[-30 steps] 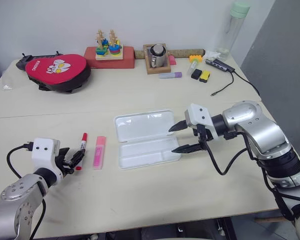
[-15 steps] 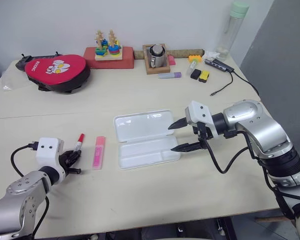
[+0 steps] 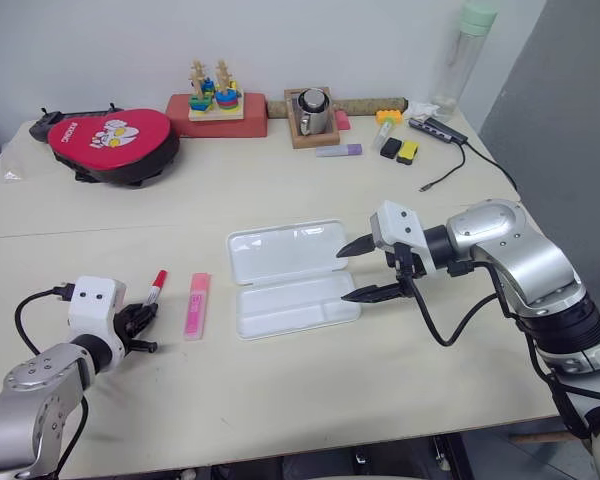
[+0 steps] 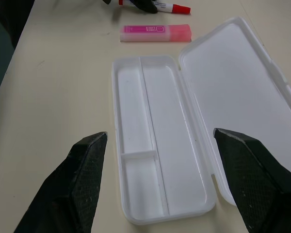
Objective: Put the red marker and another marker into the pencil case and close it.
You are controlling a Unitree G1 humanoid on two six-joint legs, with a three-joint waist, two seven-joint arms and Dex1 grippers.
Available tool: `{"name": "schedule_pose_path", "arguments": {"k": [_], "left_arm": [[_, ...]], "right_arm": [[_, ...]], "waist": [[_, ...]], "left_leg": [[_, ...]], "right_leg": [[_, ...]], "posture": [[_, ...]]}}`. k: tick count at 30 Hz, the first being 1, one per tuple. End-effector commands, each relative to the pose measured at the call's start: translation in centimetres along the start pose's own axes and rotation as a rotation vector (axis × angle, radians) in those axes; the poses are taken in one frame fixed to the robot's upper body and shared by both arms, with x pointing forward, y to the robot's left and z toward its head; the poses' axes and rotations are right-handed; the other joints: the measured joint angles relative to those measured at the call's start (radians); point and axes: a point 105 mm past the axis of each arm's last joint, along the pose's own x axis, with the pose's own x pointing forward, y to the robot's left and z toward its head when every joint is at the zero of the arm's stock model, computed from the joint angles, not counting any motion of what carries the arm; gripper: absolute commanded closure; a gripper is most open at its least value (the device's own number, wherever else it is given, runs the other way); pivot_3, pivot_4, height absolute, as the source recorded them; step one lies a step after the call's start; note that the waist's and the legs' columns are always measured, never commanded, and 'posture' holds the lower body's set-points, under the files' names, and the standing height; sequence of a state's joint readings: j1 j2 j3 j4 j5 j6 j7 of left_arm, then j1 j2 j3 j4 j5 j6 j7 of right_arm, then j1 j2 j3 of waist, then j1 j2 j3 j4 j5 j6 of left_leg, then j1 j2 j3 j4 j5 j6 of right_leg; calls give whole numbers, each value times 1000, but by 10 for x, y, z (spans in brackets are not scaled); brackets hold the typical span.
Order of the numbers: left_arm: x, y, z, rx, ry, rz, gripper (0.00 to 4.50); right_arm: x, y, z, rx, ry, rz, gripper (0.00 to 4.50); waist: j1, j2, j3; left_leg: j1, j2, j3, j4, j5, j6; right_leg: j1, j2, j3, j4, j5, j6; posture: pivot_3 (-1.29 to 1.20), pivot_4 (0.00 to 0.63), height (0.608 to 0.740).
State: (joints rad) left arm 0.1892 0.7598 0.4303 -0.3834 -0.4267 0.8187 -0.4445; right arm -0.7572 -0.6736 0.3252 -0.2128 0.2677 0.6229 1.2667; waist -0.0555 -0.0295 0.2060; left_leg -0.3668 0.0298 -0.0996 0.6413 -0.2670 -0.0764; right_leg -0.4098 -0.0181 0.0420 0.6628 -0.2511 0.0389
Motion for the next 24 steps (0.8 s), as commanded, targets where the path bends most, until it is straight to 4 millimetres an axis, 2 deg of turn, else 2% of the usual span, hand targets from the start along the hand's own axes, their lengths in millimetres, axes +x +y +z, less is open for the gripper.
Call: {"name": "schedule_pose_path", "arguments": {"k": [1,4,8,12,14,17,20,24], "left_arm": [[-22,5,45,172,-97,-34,4069],[-27,4,58,225,-114,-64,4069],[-33,-10,73,295,-145,-157,4069],[-38,-60,95,446,-214,-426,4069],[-37,-78,88,490,-196,-526,4069],[-36,-93,79,536,-171,-622,4069],[-34,-106,80,589,-205,-704,4069],[-17,-119,89,664,-264,-725,4069]], "right_arm": [[-11,0,4,-21,-3,-21,849],[-13,1,1,-14,6,-22,849],[-14,2,-1,-11,14,-28,849],[-15,0,-2,-11,19,-41,849],[-15,0,-2,-9,22,-46,849],[-16,1,-3,-7,25,-43,849],[-16,1,-3,-6,26,-43,849],[-17,1,-3,3,29,-51,849]], "waist": [[1,0,0],[6,1,1],[5,2,1],[8,2,1],[8,2,1],[4,2,1],[1,2,1],[4,2,1]], "left_leg": [[0,0,0,0,0,0],[0,0,0,0,0,0],[-1,0,1,0,0,0],[-1,0,0,0,0,0],[-1,0,1,0,0,0],[-1,0,3,0,0,0],[-2,0,3,-1,0,0],[-3,0,2,0,0,0]], "right_leg": [[0,0,0,0,0,0],[0,0,0,-1,0,0],[0,-1,1,-1,0,0],[-1,0,0,-1,0,0],[-1,0,0,-1,0,0],[-1,-1,1,-1,0,0],[-3,0,1,0,0,0],[-3,0,1,0,0,0]], "posture": [[0,150,740],[0,150,740],[0,150,740],[0,150,740],[0,150,740],[0,150,740],[0,150,740],[0,150,740]]}}
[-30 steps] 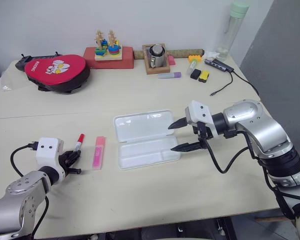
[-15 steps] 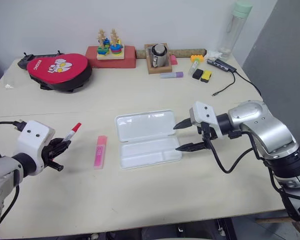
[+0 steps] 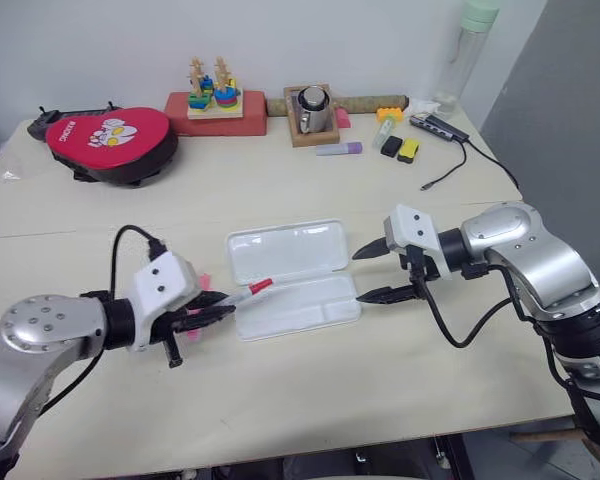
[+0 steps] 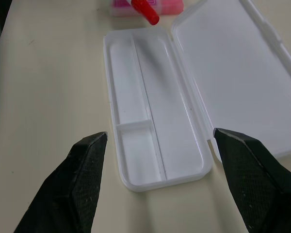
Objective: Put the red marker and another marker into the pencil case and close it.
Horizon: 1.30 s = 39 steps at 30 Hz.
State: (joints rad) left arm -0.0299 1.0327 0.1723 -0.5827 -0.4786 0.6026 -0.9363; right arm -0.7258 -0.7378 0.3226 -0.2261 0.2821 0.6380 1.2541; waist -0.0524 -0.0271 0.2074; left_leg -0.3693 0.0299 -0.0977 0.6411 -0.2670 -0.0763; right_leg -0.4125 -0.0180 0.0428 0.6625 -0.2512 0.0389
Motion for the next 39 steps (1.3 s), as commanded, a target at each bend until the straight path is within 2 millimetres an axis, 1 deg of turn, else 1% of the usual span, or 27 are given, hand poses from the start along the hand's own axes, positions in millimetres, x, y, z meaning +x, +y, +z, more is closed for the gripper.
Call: {"name": "schedule_pose_path", "arguments": {"k": [1,6,9,14,18,26,28,29,31,34,39], "left_arm": [[18,8,6,122,-26,-9,4069],[38,13,8,190,-43,-37,4069],[45,15,8,203,-49,-52,4069],[66,21,13,241,-77,-73,4069],[74,23,14,270,-81,-84,4069],[88,19,20,278,-120,-128,4069],[90,20,22,279,-125,-122,3375],[91,21,23,280,-128,-119,3357],[91,20,25,280,-137,-119,2919],[90,16,32,269,-166,-128,2459],[79,15,36,251,-177,-132,1519]], "right_arm": [[-9,-1,10,-33,-18,-29,849],[-13,2,6,-22,-4,-27,849],[-15,4,4,-15,4,-26,849],[-16,10,-8,-24,51,-20,849],[-16,11,-7,-23,47,-25,849],[-16,13,-7,-20,48,-32,849],[-16,13,-7,-18,47,-31,849],[-16,13,-7,-18,47,-31,849],[-16,14,-6,-16,46,-31,849],[-16,14,-6,-14,45,-30,849],[-16,13,-6,-15,45,-32,849]], "waist": [[3,0,0],[5,0,0],[5,0,0],[12,0,0],[15,0,0],[20,0,0],[20,0,0],[20,0,0],[20,0,0],[19,0,0],[19,0,0]], "left_leg": [[0,0,0,0,0,0],[-1,-1,0,2,0,0],[-2,-1,0,2,0,0],[-6,-1,-2,3,0,0],[-11,-1,-1,5,0,0],[-12,-1,-2,5,0,0],[-12,-1,-2,5,0,0],[-12,-1,-2,5,0,0],[-12,-1,-2,5,0,0],[-12,-1,-2,5,0,0],[-12,-1,-2,5,0,0]], "right_leg": [[0,0,0,0,0,0],[1,0,0,0,1,1],[0,0,0,0,1,1],[-4,0,-1,1,1,0],[-8,0,0,1,4,0],[-8,0,-1,1,4,-1],[-8,0,-1,1,4,-1],[-8,0,-1,1,4,0],[-8,0,-1,2,4,0],[-8,0,-1,2,4,-1],[-8,0,-1,2,4,-1]], "posture": [[0,150,740],[0,150,740],[0,150,740],[0,150,740],[0,150,740],[0,150,740],[0,150,740],[0,150,740],[0,150,740],[0,150,740],[0,150,740]]}}
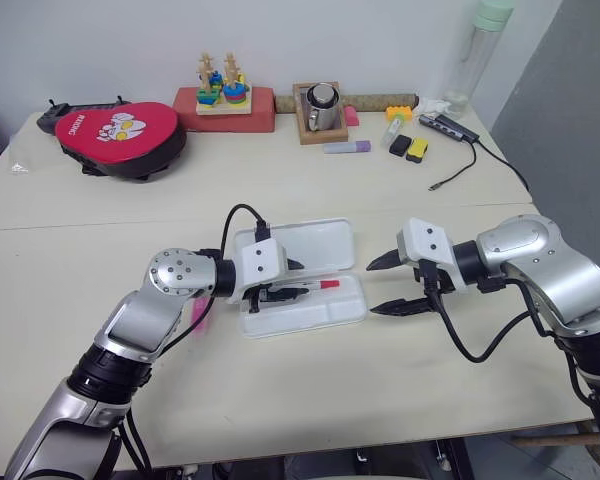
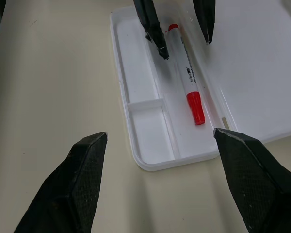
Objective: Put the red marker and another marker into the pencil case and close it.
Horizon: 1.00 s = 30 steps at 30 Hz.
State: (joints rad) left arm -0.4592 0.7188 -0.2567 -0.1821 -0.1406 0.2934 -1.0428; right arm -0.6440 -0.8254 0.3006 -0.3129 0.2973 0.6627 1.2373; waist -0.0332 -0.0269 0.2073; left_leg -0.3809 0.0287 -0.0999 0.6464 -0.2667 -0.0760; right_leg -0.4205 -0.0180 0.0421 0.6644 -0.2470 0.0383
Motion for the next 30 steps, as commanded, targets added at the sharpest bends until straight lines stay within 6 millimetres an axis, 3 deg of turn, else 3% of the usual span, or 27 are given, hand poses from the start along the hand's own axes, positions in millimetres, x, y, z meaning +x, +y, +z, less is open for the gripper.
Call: {"name": "schedule_pose_path", "arguments": {"k": [1,7,12,15,23,30], "left_arm": [[-13,2,17,14,-46,14,1278],[-52,2,35,-115,-141,128,16],[-76,0,37,-234,-187,208,16],[-103,6,32,-351,-219,385,16],[-141,-4,-9,-469,-41,811,16],[-140,-25,-44,-600,123,1060,16]], "right_arm": [[-5,0,8,-39,-15,-15,849],[-5,-1,8,-36,-18,-19,849],[-5,-1,8,-34,-21,-23,849],[-5,-1,8,-33,-22,-26,849],[-3,-4,9,-41,-35,-22,849],[-1,-5,11,-56,-42,-8,849]], "waist": [[0,0,0],[-4,0,0],[-1,0,0],[0,0,0],[1,0,0],[4,-1,-1]], "left_leg": [[0,0,0,0,0,0],[0,0,0,0,0,0],[1,0,0,0,0,0],[0,0,0,1,0,0],[1,0,0,1,0,0],[2,0,-1,1,0,0]], "right_leg": [[0,0,0,0,0,0],[0,0,0,0,0,0],[0,0,0,0,0,0],[0,0,0,0,0,0],[1,0,0,0,0,0],[1,0,0,1,1,-1]], "posture": [[0,150,740],[0,150,740],[0,150,740],[0,150,740],[0,150,740],[0,150,740]]}}
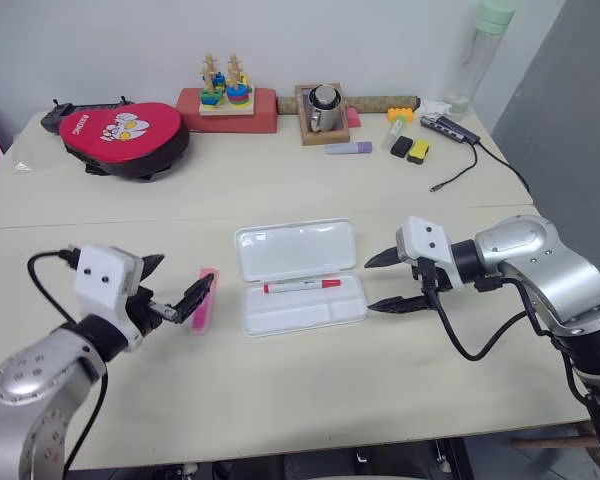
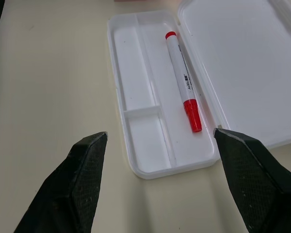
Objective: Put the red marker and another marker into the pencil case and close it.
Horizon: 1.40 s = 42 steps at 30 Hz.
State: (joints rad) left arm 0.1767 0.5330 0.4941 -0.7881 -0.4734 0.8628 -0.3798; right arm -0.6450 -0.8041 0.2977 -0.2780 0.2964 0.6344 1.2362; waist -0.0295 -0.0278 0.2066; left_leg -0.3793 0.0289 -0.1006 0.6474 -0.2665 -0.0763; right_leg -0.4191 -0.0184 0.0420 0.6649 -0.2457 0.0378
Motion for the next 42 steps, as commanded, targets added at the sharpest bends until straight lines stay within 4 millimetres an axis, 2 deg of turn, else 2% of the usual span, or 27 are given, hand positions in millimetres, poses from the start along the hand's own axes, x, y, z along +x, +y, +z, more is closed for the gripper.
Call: {"name": "schedule_pose_path", "arguments": {"k": [1,4,20,30,39,41,42], "left_arm": [[-1,5,-6,35,24,149,16],[1,-1,-15,6,50,175,16],[25,-9,-18,-35,101,145,16],[36,-23,-36,-62,201,90,16],[40,-16,-49,-55,268,143,16],[40,-13,-54,-81,296,157,185],[40,-11,-55,-87,298,165,423]], "right_arm": [[-3,-2,11,-61,-19,0,849],[-1,-1,12,-64,-21,6,849],[-2,1,12,-57,-23,6,849],[-5,1,16,-62,-49,-16,849],[-5,-1,17,-61,-51,-24,849],[-5,-2,17,-63,-50,-28,849],[-5,-2,17,-63,-50,-28,849]], "waist": [[0,0,0],[0,0,0],[0,0,-1],[0,0,-1],[0,0,-1],[0,0,-1],[0,0,-1]], "left_leg": [[0,0,0,0,0,0],[1,0,1,1,0,0],[1,0,0,1,0,0],[1,0,0,2,0,0],[0,0,0,2,0,0],[0,0,0,2,0,0],[0,0,0,2,0,0]], "right_leg": [[0,0,0,0,1,0],[1,0,1,0,2,0],[1,0,1,0,3,0],[1,0,1,0,3,0],[1,0,1,0,3,0],[1,0,1,0,3,0],[1,0,1,0,3,0]], "posture": [[0,150,740],[0,150,740],[0,150,740],[0,150,740],[0,150,740],[0,150,740],[0,150,740]]}}
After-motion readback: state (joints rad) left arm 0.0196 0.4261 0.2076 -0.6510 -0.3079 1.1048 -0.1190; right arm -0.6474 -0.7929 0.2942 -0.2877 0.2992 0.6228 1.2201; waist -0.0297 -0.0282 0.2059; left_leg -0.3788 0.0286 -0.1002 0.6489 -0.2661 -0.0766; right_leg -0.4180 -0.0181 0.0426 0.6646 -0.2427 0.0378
